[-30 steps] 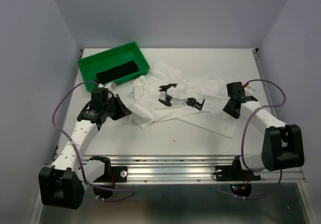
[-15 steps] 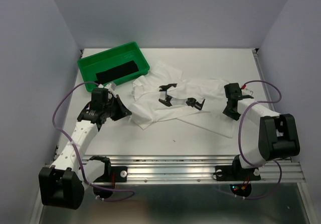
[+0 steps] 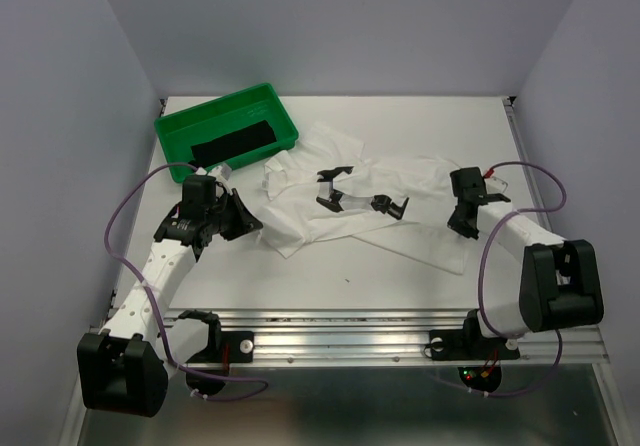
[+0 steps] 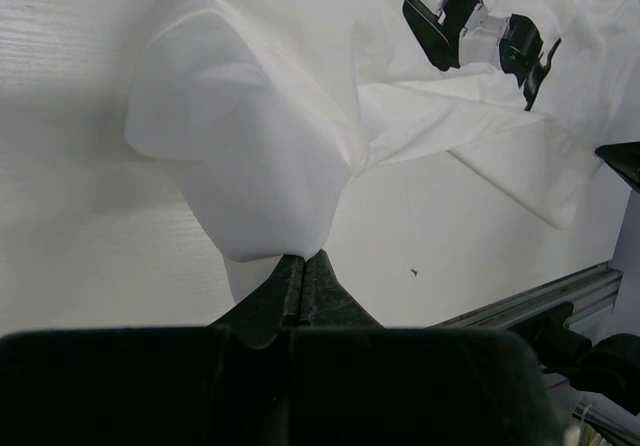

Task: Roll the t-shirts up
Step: Flatten out the T-shirt at the center of the board.

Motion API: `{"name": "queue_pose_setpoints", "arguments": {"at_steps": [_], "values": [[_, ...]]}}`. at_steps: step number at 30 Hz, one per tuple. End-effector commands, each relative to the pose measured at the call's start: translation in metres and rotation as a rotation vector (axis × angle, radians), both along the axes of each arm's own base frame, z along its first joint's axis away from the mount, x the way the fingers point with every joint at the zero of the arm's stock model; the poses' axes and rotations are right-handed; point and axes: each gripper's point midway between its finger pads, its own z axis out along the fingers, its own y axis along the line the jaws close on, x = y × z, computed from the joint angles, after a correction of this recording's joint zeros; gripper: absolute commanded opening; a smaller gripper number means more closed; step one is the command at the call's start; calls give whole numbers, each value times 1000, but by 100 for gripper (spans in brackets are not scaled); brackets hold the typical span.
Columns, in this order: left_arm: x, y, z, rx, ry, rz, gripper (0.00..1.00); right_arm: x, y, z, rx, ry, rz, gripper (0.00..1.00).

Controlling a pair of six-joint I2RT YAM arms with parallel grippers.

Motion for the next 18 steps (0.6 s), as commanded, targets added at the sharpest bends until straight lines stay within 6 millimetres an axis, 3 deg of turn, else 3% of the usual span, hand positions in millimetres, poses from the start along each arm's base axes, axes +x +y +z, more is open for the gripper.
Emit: {"name": "queue_pose_setpoints", "arguments": {"at_steps": [1, 6, 8, 9, 10, 11, 12, 13, 14, 16, 17, 18], "values": [[4, -1, 4, -15, -30, 4, 0, 2, 2, 17, 23, -51, 4, 1], [12, -5, 5, -43, -32, 9, 0, 7, 3, 38, 26, -115, 15, 1], [23, -9, 12, -53, -38, 0, 0, 21, 1, 54, 9, -157, 17, 1], [35, -11, 26, -58, -79, 0, 0, 27, 0, 55, -7, -146, 31, 1], [42, -11, 33, -59, -95, 1, 0, 36, -1, 60, -19, -155, 38, 1], [51, -12, 32, -50, -88, -5, 0, 57, -2, 75, -41, -187, 63, 1], [68, -13, 56, -43, -141, -2, 0, 70, -1, 85, -51, -215, 83, 1], [78, -12, 66, -33, -156, -3, 0, 84, 0, 96, -60, -248, 101, 1], [87, -12, 63, -11, -131, -9, 0, 111, 2, 130, -76, -336, 130, 1], [106, -12, 85, -1, -170, -1, 0, 140, 0, 155, -89, -386, 144, 1], [122, -13, 111, -5, -210, 0, 0, 161, 3, 200, -95, -481, 159, 1], [128, -14, 125, -8, -231, -2, 0, 169, 4, 219, -95, -519, 166, 1]]}}
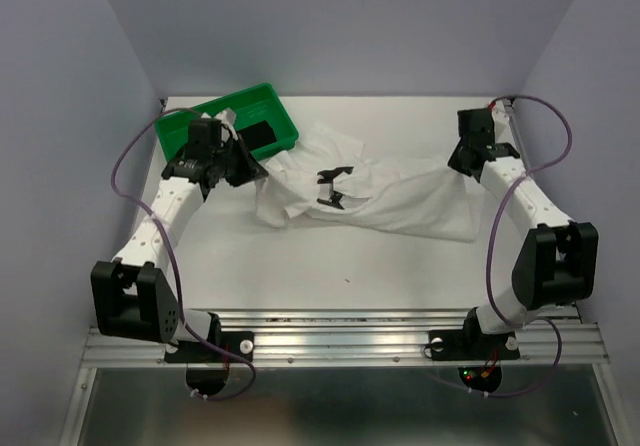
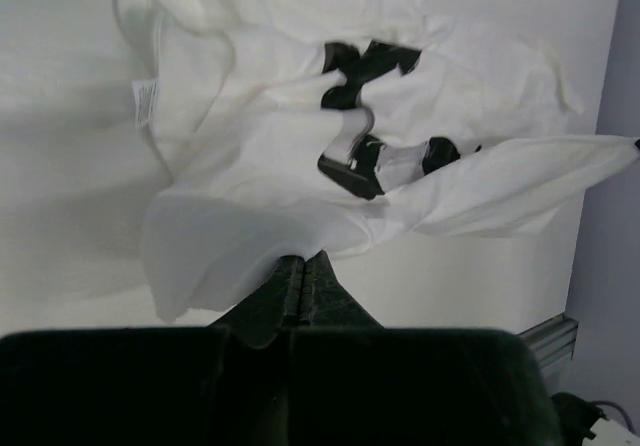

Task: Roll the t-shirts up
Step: Flatten out the T-shirt at the center of the board.

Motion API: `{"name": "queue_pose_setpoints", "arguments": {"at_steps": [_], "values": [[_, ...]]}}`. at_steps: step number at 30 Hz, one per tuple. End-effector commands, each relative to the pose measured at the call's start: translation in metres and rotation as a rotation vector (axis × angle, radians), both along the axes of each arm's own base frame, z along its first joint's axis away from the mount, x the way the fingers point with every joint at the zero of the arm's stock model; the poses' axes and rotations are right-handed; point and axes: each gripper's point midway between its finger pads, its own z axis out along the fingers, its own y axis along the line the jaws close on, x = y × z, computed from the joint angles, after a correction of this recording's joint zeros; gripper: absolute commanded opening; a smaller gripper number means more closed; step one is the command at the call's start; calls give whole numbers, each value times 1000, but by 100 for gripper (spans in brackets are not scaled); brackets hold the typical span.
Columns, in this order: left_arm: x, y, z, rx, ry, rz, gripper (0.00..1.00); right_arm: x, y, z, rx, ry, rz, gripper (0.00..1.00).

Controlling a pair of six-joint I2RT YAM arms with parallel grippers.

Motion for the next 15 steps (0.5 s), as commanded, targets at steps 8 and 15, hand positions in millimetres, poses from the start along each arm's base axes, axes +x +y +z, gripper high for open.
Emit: {"name": "queue_pose_setpoints", "arguments": {"at_steps": [8, 15], "values": [[25, 9, 160, -28, -359, 16, 0, 11, -6, 215, -41, -526, 60, 1], [-38, 16, 47, -31, -154, 28, 0, -111, -15, 108, 93, -404, -82, 40]]}}
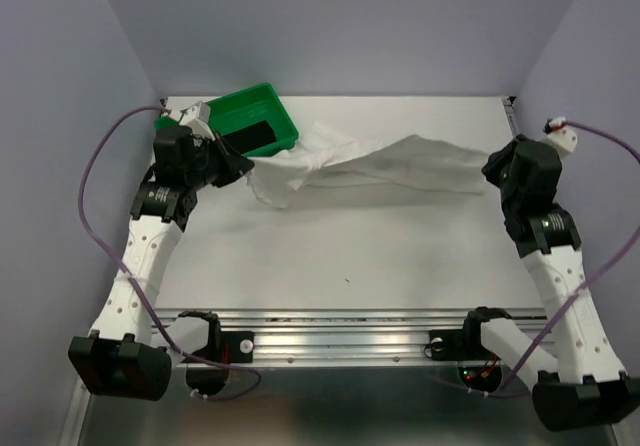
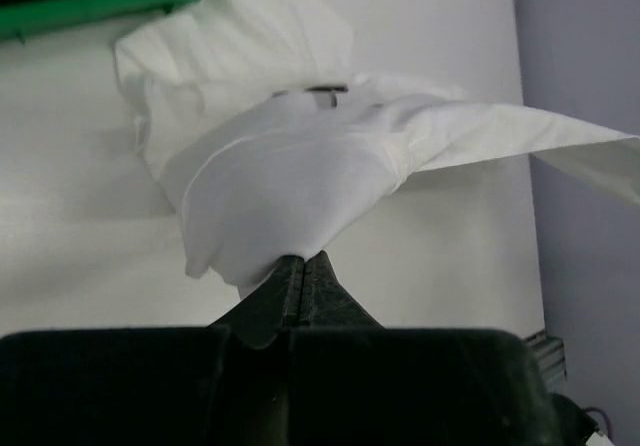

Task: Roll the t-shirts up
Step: Flatten out the T-shirt at the center of the board.

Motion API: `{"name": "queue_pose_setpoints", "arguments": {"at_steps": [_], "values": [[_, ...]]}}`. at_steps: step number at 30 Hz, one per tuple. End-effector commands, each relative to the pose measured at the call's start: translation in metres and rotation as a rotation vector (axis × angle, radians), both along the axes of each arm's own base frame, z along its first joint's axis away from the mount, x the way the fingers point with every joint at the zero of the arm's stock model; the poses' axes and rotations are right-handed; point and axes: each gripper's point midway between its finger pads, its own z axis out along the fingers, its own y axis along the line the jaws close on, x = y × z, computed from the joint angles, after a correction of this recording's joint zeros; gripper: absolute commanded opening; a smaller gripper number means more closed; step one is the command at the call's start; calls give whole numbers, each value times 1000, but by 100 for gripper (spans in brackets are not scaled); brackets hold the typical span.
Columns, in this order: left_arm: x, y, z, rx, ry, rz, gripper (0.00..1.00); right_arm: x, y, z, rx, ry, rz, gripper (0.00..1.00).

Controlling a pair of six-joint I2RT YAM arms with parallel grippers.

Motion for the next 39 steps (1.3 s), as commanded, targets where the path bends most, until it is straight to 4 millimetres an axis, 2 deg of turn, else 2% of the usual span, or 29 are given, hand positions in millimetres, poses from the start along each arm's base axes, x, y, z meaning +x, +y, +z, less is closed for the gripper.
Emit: {"name": "queue_pose_setpoints", "arguments": {"at_steps": [1, 2, 4, 5, 8, 10, 13, 17, 21, 26, 30, 31, 39], "values": [[-41, 3, -96, 4, 212, -8, 0, -58, -9, -76, 118, 146, -112, 42], [-48, 2, -109, 0, 238, -9, 0, -76, -11, -101, 136, 224, -142, 43], [-60, 3, -133, -5, 285, -9, 0, -90, -7, -110, 232, 224, -183, 52], [-71, 3, -154, -3, 331, -13, 0, -98, -3, -119, 263, 258, -183, 53], [-83, 1, -174, -8, 381, -37, 0, -100, 8, -136, 346, 284, -182, 55], [-84, -1, -172, -13, 379, -49, 0, -99, 13, -148, 365, 320, -170, 55], [-80, 2, -167, 1, 366, -34, 0, -95, 30, -171, 400, 420, -102, 65], [-79, 4, -165, 9, 365, -24, 0, -103, 45, -201, 466, 533, -88, 66], [-77, 3, -160, 2, 351, -21, 0, -112, 47, -219, 506, 571, -123, 65], [-76, 3, -158, 4, 344, -20, 0, -111, 55, -233, 577, 584, -143, 67], [-77, 3, -158, 7, 344, -30, 0, -107, 49, -251, 591, 538, -193, 68], [-77, 3, -158, 9, 342, -33, 0, -103, 49, -248, 598, 511, -196, 68], [-78, 2, -159, 18, 337, -51, 0, -96, 45, -267, 665, 405, -253, 67]]}}
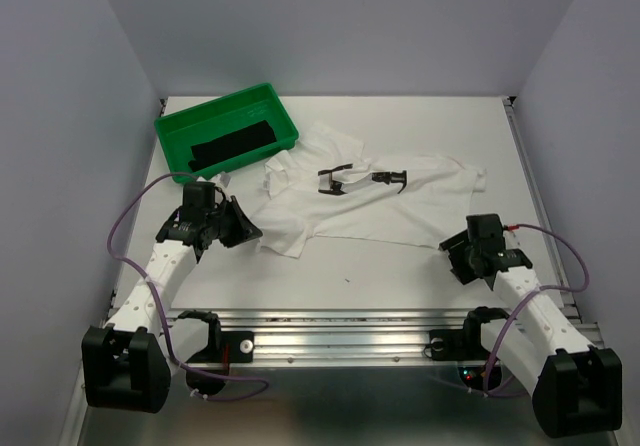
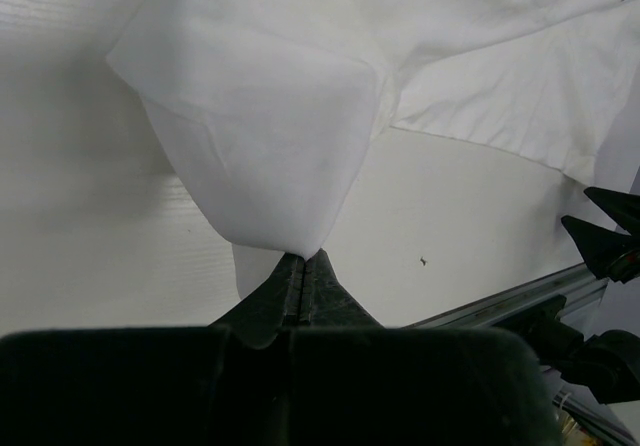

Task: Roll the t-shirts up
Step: Flatten out the T-shirt at the center of the board.

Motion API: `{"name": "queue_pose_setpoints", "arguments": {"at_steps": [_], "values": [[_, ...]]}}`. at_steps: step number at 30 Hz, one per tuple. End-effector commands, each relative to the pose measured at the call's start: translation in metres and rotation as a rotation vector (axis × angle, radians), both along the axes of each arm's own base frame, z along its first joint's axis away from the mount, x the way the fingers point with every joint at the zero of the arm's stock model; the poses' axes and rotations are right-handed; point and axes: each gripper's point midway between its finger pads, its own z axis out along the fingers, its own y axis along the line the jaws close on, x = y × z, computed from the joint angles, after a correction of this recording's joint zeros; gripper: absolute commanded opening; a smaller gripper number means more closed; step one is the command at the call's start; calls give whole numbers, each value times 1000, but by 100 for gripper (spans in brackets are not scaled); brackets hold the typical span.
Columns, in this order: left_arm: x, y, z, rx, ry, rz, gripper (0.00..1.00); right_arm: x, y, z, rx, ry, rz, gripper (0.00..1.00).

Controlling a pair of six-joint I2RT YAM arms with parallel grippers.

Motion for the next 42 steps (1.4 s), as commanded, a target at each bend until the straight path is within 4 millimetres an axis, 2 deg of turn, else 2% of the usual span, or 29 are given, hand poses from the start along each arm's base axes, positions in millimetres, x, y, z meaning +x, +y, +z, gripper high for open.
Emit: {"name": "queue_pose_setpoints", "arguments": {"at_steps": [1, 7, 14, 17, 21, 25, 27, 29, 34, 35, 37, 38, 40, 41, 42], "values": [[12, -2, 26, -6, -97, -30, 0, 25, -9, 8, 11, -150, -107, 66], [12, -4, 25, -9, -102, -42, 0, 38, -22, 6, -37, -217, -168, 57], [12, -4, 27, -3, -106, -61, 0, 55, -29, 17, -64, -265, -197, 40], [12, -5, 27, -6, -110, -64, 0, 58, -29, 15, -72, -246, -199, 29], [12, -5, 28, -7, -111, -68, 0, 61, -28, 16, -70, -236, -192, 23], [12, -5, 31, -7, -115, -64, 0, 65, -25, 22, -53, -248, -184, 1], [14, -5, 36, -9, -125, -61, 0, 65, -25, 30, -51, -264, -184, 1], [16, -5, 43, -15, -137, -52, 0, 71, -26, 50, -59, -305, -180, 1], [32, -5, 87, -38, -223, 0, 0, 82, -35, 118, -125, -425, -162, 1], [37, -6, 108, -59, -268, 16, 0, 87, -36, 145, -134, -471, -165, 1], [42, -7, 132, -83, -325, 29, 0, 92, -41, 173, -178, -515, -154, 1], [47, -8, 156, -106, -372, 40, 0, 95, -42, 202, -186, -565, -154, 1], [51, -9, 180, -118, -423, 46, 0, 99, -46, 229, -228, -603, -138, 0], [54, -9, 204, -125, -473, 47, 0, 100, -47, 241, -241, -618, -133, 1], [56, -7, 215, -124, -493, 55, 0, 101, -48, 271, -251, -675, -136, 1]]}}
